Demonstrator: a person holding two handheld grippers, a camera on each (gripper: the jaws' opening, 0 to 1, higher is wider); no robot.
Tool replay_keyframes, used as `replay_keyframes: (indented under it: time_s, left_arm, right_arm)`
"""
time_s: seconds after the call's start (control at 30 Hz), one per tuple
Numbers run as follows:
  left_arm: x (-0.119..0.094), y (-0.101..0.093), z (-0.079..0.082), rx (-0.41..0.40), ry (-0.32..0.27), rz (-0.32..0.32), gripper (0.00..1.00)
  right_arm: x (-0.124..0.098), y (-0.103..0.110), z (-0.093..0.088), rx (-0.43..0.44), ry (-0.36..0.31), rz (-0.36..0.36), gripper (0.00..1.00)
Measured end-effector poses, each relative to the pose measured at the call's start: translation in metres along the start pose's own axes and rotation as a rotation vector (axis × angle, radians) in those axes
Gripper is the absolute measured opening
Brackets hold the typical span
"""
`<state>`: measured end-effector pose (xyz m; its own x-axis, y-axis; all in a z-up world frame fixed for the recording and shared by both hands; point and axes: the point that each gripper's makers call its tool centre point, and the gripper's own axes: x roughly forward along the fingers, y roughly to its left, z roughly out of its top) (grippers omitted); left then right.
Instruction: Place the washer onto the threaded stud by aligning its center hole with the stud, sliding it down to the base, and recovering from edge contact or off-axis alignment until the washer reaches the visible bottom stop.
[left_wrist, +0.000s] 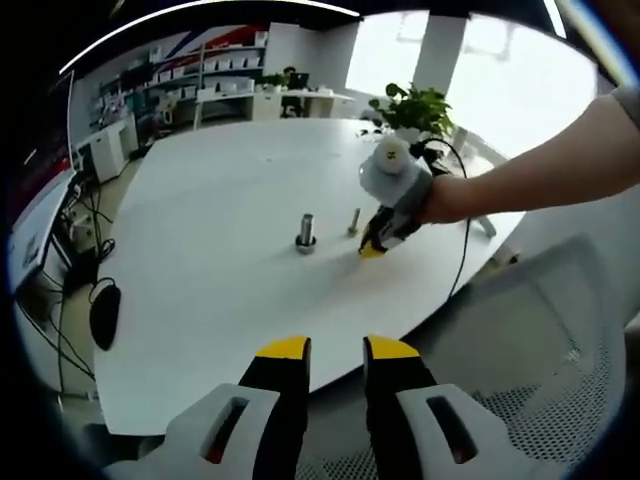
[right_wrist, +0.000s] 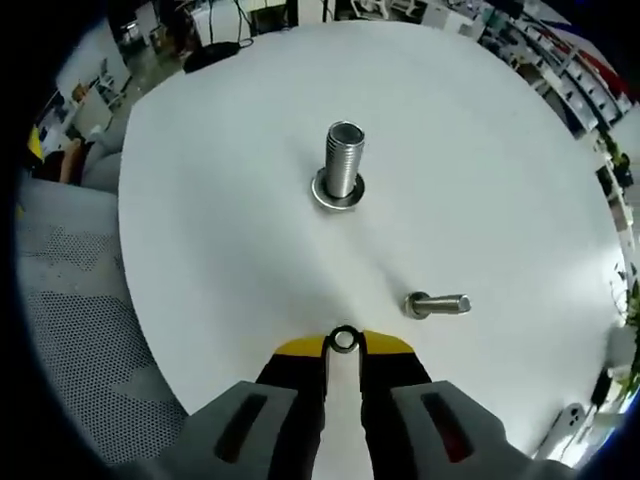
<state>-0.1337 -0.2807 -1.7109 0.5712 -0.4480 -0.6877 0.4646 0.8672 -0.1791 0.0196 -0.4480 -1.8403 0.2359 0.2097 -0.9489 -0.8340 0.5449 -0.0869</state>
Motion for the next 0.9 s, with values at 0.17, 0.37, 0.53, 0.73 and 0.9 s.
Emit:
replay_keyframes:
  time_s: [0.17, 0.37, 0.53, 0.73, 0.9]
  left_arm:
    - [0.0, 0.001, 0.001, -0.001, -0.003, 0.005, 0.18]
    - [0.001, -0.002, 0.0, 0.013, 0.003, -0.007, 0.18]
    - [0.001, -0.002, 0.001, 0.013, -0.002, -0.007, 0.18]
    - [0.0, 0.0, 0.001, 0.002, 0.0, 0.004, 0.18]
    - [0.001, 0.0, -0.002, 0.006, 0.011, 0.001, 0.18]
  right_arm:
    - [-0.011, -0.01, -0.001, 0.059, -0.033, -0.011, 0.13]
    - [-0.027, -0.027, 0.002, 0.109, -0.085, -0.038, 0.13]
    - [-0.039, -0.039, 0.01, 0.116, -0.123, -0.061, 0.13]
    - [-0.051, -0.047, 0.026, 0.119, -0.179, -0.076, 0.13]
    - [-0.047, -0.043, 0.035, 0.074, -0.185, -0.076, 0.13]
